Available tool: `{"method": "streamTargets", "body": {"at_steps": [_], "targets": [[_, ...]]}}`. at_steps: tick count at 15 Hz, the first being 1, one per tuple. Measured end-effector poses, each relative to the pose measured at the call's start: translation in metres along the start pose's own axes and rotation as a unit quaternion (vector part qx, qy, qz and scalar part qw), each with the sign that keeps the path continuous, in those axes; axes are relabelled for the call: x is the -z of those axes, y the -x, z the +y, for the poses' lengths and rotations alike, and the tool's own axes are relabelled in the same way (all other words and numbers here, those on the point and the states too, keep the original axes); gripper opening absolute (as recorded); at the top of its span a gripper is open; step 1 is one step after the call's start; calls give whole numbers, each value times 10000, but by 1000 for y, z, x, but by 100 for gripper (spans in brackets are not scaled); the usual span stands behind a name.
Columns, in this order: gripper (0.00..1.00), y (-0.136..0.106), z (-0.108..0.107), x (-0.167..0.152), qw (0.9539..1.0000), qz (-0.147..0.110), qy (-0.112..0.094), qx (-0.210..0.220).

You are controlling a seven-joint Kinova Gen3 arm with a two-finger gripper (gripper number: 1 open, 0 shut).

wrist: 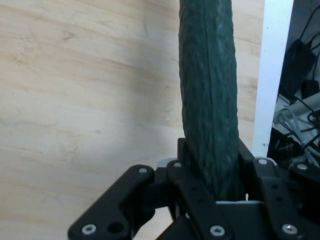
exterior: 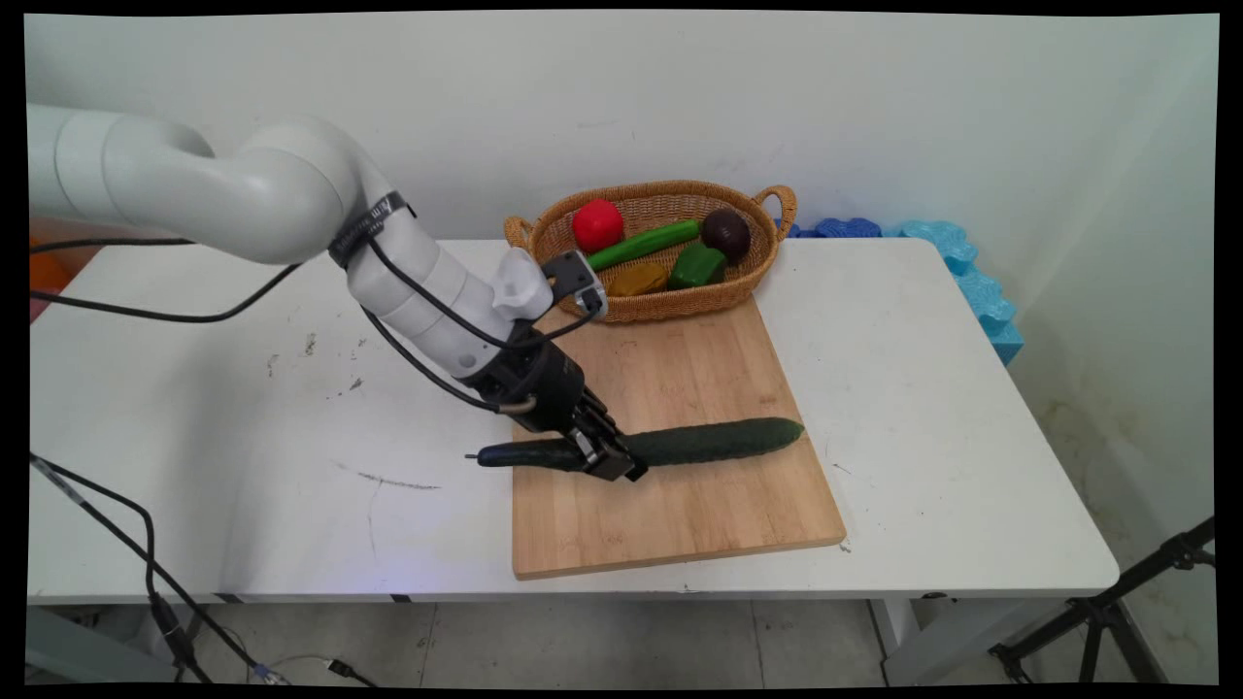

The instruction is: Place the picked object on the cutting board

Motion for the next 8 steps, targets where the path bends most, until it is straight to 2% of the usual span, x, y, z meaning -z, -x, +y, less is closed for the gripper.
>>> {"method": "streamTargets", "body": {"at_steps": [2,3,8], "targets": [[0,1,0,-5,10000,21,-3,-1],[100,1,-1,-6,10000,29,-6,1],[100,-3,-3,-10,10000,93,-9,21]]}}
